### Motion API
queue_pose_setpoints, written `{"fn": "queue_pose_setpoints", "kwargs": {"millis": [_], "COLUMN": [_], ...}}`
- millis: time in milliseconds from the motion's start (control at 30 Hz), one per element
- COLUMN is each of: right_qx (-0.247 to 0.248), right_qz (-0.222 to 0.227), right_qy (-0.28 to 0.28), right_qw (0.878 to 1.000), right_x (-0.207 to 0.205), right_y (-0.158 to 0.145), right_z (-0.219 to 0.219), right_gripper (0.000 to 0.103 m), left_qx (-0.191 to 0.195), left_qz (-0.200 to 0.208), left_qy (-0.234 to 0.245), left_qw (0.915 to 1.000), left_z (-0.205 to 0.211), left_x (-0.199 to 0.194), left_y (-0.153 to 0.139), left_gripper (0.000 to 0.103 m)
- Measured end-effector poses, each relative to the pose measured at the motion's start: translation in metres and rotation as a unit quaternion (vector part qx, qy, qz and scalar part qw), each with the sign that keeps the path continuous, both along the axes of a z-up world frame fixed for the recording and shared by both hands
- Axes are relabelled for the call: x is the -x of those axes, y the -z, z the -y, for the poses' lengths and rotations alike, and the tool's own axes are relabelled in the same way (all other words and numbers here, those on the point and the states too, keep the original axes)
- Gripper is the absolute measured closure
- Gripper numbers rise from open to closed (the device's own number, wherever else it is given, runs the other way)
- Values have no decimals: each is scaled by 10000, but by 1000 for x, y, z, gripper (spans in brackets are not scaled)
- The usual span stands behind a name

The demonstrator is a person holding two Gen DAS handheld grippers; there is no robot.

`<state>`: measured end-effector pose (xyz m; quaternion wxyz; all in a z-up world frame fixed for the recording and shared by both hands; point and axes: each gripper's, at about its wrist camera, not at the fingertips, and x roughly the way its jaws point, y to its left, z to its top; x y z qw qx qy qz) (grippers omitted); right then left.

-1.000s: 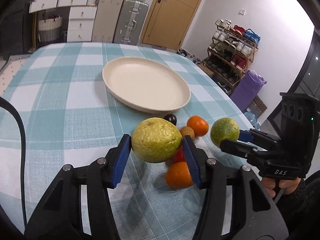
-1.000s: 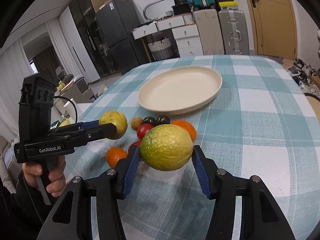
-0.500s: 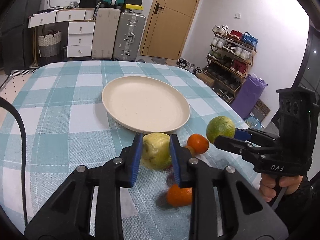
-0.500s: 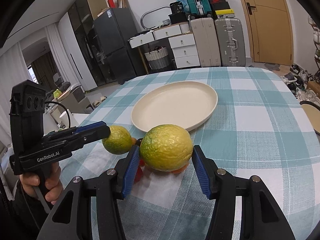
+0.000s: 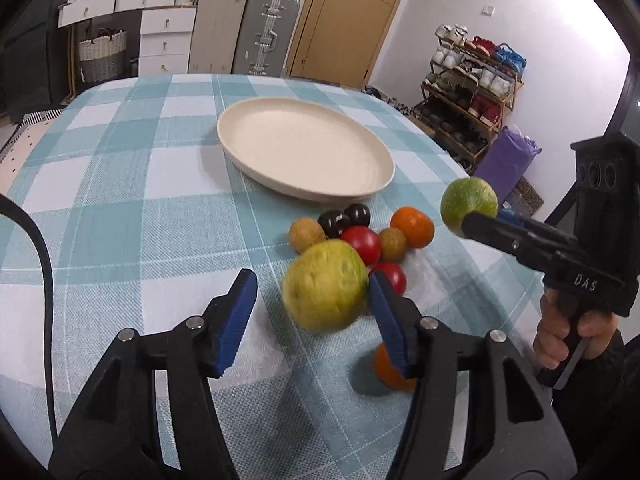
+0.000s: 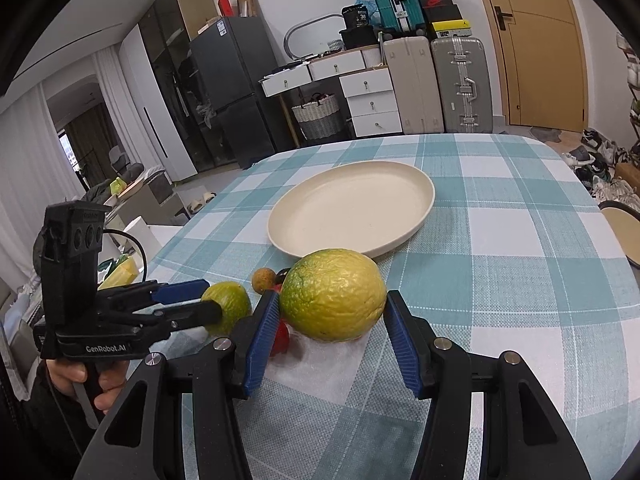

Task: Organize fruits
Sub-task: 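Lift the lemon with the left tool while the right tool carries the lime toward the plate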

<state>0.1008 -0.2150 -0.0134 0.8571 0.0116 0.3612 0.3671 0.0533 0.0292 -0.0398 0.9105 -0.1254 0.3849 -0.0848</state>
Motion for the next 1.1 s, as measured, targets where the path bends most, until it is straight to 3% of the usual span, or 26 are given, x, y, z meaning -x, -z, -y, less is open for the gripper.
{"fn": "queue_pose_setpoints", "kwargs": {"millis": [333, 400, 500, 1100], "right_qx": [-2, -5, -6, -68], "right_qz": [-36, -55, -62, 14], "right_qy": [20, 14, 18, 121], "right_qw": [10000, 10000, 10000, 9999], "right_x": [1, 0, -1, -19], "right_y": [1, 2, 3, -5], "right_z": [2, 2, 2, -8], "right_gripper": [48, 48, 48, 48], "left_qx": [-143, -82, -156, -303], "left_qz": [-133, -116, -78, 957], "left_qy": [95, 149, 226, -311], "left_qw": [9998, 9998, 9996, 9945], "left_z": [11, 11, 14, -1], "left_x": [-16, -18, -19, -19], "left_y": [8, 8, 7, -39], "left_gripper": [50, 57, 57, 57]}}
